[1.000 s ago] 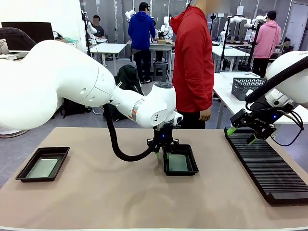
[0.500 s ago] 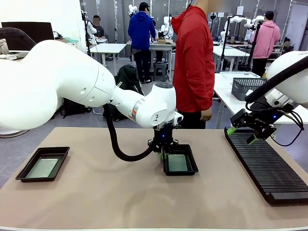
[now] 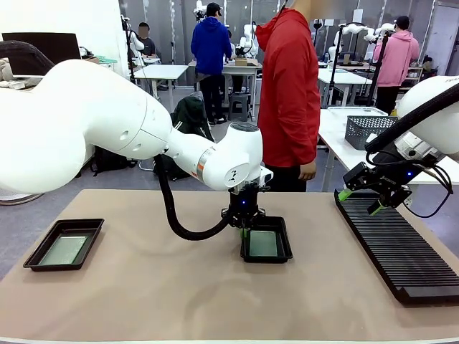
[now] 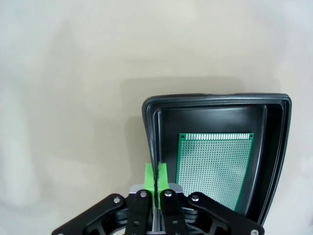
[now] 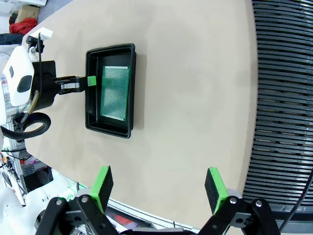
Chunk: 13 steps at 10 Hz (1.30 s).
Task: Inspect and transfer BCBs to ESD trays.
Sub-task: Pick up the ESD tray and place it on the left side of the table.
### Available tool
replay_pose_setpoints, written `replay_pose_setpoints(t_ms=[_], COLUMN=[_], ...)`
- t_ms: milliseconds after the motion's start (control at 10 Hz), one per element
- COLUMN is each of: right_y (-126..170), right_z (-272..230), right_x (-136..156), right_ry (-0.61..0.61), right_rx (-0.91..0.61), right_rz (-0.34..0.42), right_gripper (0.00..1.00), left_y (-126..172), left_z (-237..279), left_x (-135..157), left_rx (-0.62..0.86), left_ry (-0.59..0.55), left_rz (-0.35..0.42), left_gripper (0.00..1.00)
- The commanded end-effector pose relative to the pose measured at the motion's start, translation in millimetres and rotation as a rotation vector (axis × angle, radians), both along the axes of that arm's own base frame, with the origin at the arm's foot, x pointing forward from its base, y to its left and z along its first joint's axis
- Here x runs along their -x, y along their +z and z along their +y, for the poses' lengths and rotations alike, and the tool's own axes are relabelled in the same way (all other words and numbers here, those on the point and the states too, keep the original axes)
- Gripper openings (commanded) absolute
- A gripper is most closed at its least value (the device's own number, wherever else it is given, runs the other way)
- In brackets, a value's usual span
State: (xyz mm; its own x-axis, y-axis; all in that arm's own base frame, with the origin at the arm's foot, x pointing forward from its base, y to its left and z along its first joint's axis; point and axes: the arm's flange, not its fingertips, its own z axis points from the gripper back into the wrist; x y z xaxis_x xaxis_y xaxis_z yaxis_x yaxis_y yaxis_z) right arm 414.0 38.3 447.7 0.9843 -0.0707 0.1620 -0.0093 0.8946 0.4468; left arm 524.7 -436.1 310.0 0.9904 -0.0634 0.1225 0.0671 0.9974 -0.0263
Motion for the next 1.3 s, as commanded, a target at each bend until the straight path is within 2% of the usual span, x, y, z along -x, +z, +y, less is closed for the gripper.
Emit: replay_pose_setpoints(t_ms=[0, 200, 400, 500, 1100, 1200], right_y=[1.9, 1.9, 1.9, 1.9, 1.9, 1.9], right_z=[1.7, 1.7, 1.7, 1.7, 1.7, 1.7], right_x=[0.2, 0.2, 0.2, 0.2, 0.2, 0.2], right_ry=[-0.019, -0.019, -0.019, -0.019, -0.019, -0.019], right_rx=[0.006, 0.006, 0.006, 0.006, 0.006, 0.006], right_rz=[0.009, 0.009, 0.009, 0.009, 0.009, 0.009], right_gripper=[1.00, 1.00, 1.00, 1.00, 1.00, 1.00], left_y=[-0.2, -0.8, 0.0, 0.0, 0.0, 0.1], left_z=[-1.4, -1.9, 0.2, 0.0, 0.0, 0.1], left_x=[0.2, 0.0, 0.8, 0.0, 0.0, -0.2], left_rx=[-0.001, -0.001, 0.025, 0.000, 0.000, 0.004], left_ry=[-0.003, -0.004, 0.051, 0.001, 0.001, 0.008], left_rz=[0.003, 0.004, 0.006, 0.000, 0.000, 0.002], left_gripper=[0.00, 0.00, 0.00, 0.00, 0.00, 0.03])
